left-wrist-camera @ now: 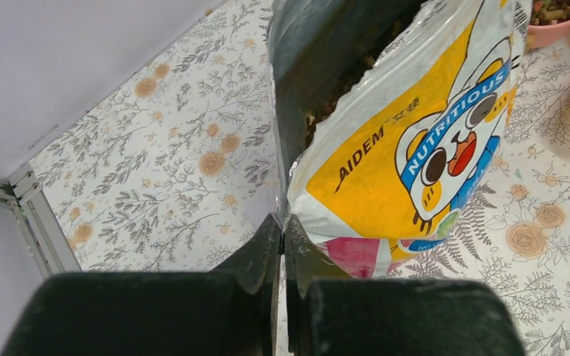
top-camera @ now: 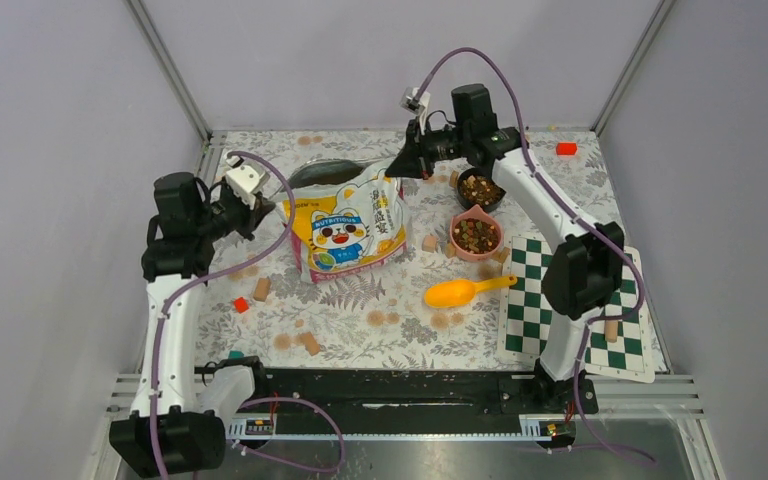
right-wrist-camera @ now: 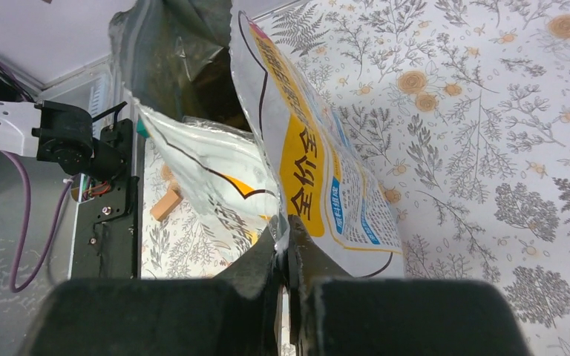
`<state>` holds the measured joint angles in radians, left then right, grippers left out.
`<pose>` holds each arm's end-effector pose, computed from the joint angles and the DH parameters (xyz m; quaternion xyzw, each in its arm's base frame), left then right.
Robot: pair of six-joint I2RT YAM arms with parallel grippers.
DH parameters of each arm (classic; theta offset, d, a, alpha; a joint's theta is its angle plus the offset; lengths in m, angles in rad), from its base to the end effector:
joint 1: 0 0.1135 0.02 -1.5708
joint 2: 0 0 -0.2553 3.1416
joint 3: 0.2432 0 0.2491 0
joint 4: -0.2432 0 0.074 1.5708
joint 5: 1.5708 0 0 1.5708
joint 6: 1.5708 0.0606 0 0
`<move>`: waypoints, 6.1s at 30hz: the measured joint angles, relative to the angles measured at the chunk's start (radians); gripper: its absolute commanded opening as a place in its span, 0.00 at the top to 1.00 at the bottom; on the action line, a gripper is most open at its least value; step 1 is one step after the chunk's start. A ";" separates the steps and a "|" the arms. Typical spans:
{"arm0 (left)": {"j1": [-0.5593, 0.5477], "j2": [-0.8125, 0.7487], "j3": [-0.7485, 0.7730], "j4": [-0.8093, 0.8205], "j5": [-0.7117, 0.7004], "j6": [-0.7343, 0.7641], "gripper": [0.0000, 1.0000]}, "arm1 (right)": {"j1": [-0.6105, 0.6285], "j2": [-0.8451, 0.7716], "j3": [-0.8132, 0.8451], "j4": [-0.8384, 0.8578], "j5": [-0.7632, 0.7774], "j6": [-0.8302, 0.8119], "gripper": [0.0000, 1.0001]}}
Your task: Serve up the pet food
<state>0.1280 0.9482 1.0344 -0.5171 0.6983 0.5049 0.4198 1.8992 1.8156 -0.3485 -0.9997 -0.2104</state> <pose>0.2194 -0.0110 0.3512 0.3295 0.7425 -0.1159 0.5715 0.3858 0.2280 0.3500 -0.4747 0.6227 0.4509 0.4284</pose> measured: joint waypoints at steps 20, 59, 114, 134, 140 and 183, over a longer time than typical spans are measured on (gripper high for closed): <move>0.018 0.047 -0.030 -0.046 0.085 0.181 1.00 | -0.032 -0.291 -0.525 0.364 0.072 0.036 0.85; -0.098 0.201 0.088 0.012 0.207 0.232 0.86 | 0.071 -0.207 -0.206 -0.083 0.195 -0.383 0.77; -0.129 -0.050 -0.030 0.221 -0.032 0.234 0.44 | 0.082 -0.481 -0.400 0.189 0.368 -0.347 0.26; -0.254 0.115 0.054 0.096 0.110 0.225 0.40 | 0.091 -0.235 -0.188 -0.069 0.222 -0.386 0.53; -0.267 0.132 0.061 0.089 0.104 0.253 0.40 | 0.113 -0.218 -0.146 -0.160 0.256 -0.480 0.57; -0.267 0.269 0.274 -0.285 -0.085 0.569 0.75 | 0.172 -0.195 -0.035 -0.343 0.433 -0.668 0.49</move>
<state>-0.1394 1.2167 1.3087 -0.8017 0.6136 1.0737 0.5922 1.7039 1.7809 -0.6910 -0.5663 -0.8787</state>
